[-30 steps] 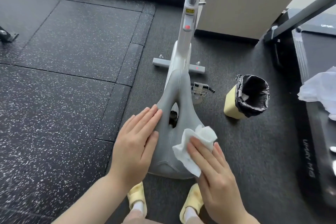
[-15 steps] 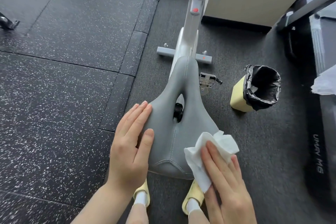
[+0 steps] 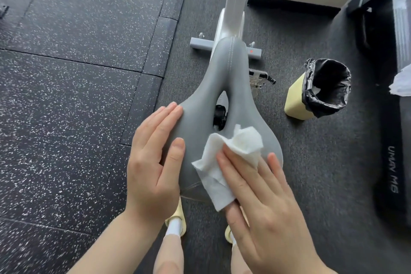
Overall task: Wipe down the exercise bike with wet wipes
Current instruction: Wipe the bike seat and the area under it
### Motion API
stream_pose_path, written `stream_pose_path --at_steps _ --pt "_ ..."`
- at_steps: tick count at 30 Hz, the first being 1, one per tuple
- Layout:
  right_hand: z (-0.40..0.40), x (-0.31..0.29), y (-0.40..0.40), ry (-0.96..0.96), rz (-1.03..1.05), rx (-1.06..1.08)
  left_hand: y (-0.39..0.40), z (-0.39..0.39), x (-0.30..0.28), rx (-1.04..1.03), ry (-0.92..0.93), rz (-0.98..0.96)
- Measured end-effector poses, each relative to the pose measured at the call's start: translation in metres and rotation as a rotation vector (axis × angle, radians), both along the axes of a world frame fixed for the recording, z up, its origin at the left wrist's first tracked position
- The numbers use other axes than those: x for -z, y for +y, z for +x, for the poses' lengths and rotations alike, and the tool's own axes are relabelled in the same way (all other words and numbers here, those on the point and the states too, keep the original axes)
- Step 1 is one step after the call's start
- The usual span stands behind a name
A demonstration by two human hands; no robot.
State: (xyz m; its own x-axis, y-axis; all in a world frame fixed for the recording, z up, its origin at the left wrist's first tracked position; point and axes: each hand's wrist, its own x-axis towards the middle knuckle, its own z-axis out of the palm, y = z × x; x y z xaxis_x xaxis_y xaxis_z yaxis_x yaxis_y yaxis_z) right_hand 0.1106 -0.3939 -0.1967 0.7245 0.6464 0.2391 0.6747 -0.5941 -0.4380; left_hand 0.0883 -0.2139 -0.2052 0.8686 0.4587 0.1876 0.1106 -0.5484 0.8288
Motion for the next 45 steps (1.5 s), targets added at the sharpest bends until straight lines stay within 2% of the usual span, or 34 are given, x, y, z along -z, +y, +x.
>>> stream_pose_path --at_steps 3,7,9,12,13,16,19,24,28,34,36,41,43,45 --pt "0.013 -0.01 0.012 -0.038 -0.085 -0.06 0.002 0.004 -0.01 -0.004 0.084 -0.001" --pt "0.043 -0.02 -0.003 -0.02 0.01 -0.174 0.007 0.026 -0.022 0.064 0.212 0.084" --pt "0.063 -0.019 -0.016 0.037 0.117 -0.009 0.007 0.038 -0.025 0.07 0.264 0.111" --pt "0.108 -0.006 -0.02 0.412 0.372 0.395 0.006 0.043 -0.023 0.028 0.335 0.139" --pt "0.124 0.001 -0.017 0.54 0.38 0.38 0.006 0.042 -0.023 0.019 0.339 0.136" --pt "0.152 0.02 0.004 1.005 0.365 0.142 0.006 0.039 -0.022 -0.002 0.335 0.095" --pt "0.154 0.027 0.02 1.311 0.384 0.031 0.007 0.04 -0.021 -0.009 0.335 0.074" --pt "0.159 0.037 0.027 1.509 0.459 -0.065 0.006 0.039 -0.021 -0.032 0.334 0.058" --pt "0.165 0.034 0.033 1.656 0.55 -0.015 0.004 0.04 -0.023 -0.043 0.331 0.038" --pt "0.142 0.024 0.019 1.642 0.732 0.109 0.004 0.04 -0.023 -0.045 0.343 0.039" --pt "0.132 0.02 0.012 1.541 0.746 0.174 0.004 0.04 -0.023 -0.046 0.346 0.046" --pt "0.089 -0.016 -0.004 0.739 0.489 0.315 0.003 0.04 -0.026 -0.034 0.362 0.053" --pt "0.06 -0.024 -0.004 0.547 0.44 0.26 0.001 0.039 -0.028 -0.034 0.351 0.043" --pt "0.035 -0.024 0.003 0.327 0.241 0.125 0.002 0.039 -0.028 -0.058 0.327 -0.016"
